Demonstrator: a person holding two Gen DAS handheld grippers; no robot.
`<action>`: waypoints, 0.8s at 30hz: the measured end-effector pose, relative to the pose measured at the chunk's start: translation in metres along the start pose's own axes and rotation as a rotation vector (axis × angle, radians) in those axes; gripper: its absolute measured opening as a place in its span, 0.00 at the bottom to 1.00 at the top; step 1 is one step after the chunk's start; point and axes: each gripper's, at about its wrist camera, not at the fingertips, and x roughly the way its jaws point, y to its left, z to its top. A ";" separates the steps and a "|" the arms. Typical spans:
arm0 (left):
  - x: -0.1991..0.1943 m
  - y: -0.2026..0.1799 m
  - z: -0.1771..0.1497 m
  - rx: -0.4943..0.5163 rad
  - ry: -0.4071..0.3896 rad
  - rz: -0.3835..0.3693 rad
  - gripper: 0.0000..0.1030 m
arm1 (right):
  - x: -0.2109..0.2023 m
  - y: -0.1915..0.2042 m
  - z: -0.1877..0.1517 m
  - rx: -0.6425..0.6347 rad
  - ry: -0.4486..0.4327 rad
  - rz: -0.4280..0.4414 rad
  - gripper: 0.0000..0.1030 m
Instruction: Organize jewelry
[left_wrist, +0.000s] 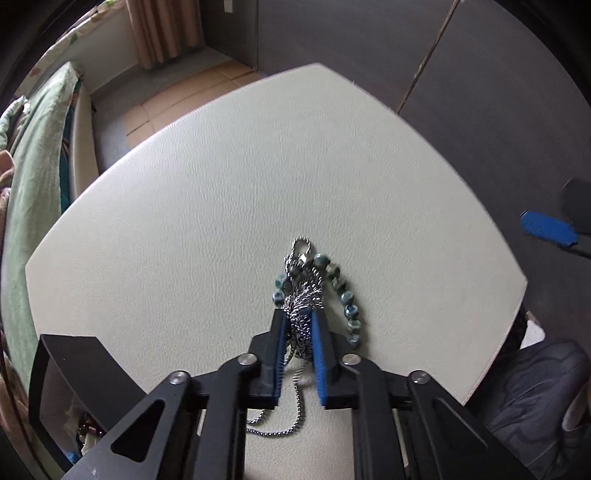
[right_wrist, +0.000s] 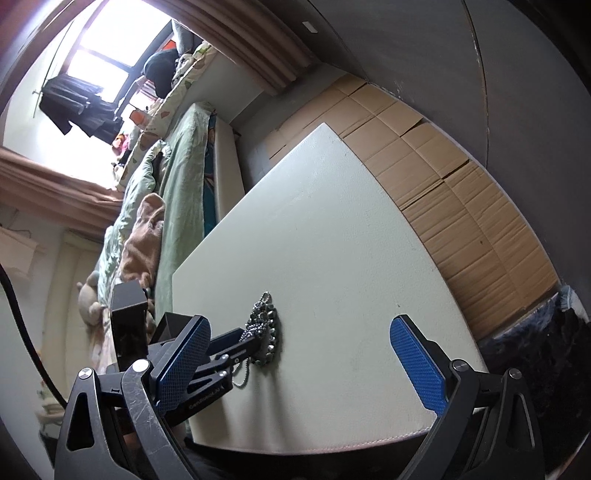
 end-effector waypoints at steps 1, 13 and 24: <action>-0.005 0.002 -0.001 -0.008 -0.019 -0.007 0.13 | 0.002 0.001 0.000 -0.003 0.005 -0.001 0.96; -0.077 0.028 -0.006 -0.105 -0.241 -0.163 0.06 | 0.031 0.031 -0.008 -0.094 0.041 -0.053 0.89; -0.138 0.058 -0.018 -0.171 -0.395 -0.196 0.00 | 0.074 0.065 -0.015 -0.247 0.090 -0.218 0.53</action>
